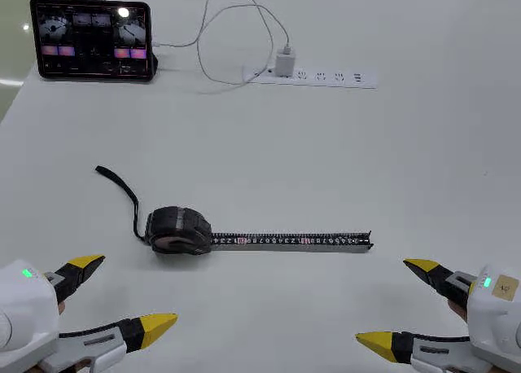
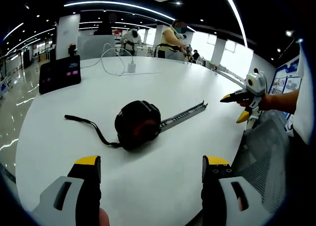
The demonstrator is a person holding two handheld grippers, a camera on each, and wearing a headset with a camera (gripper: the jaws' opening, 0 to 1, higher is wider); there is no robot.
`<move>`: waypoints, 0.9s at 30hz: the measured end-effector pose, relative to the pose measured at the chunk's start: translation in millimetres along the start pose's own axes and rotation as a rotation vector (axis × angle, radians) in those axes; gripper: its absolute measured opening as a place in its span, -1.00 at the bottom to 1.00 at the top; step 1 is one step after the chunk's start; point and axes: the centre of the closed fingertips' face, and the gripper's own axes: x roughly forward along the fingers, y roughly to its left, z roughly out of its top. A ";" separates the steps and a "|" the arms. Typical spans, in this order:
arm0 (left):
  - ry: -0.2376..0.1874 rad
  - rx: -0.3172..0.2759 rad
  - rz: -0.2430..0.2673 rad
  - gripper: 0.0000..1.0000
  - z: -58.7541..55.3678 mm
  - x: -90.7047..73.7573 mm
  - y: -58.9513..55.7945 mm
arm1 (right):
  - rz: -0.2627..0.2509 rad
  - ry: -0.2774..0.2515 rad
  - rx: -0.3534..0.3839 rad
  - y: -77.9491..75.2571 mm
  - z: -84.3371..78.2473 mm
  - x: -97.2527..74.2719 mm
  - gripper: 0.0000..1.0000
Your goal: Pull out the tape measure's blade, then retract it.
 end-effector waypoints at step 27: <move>-0.043 -0.033 -0.020 0.61 29.5 45.2 0.3 | 0.003 0.000 0.012 -2.1 -1.0 -0.1 0.54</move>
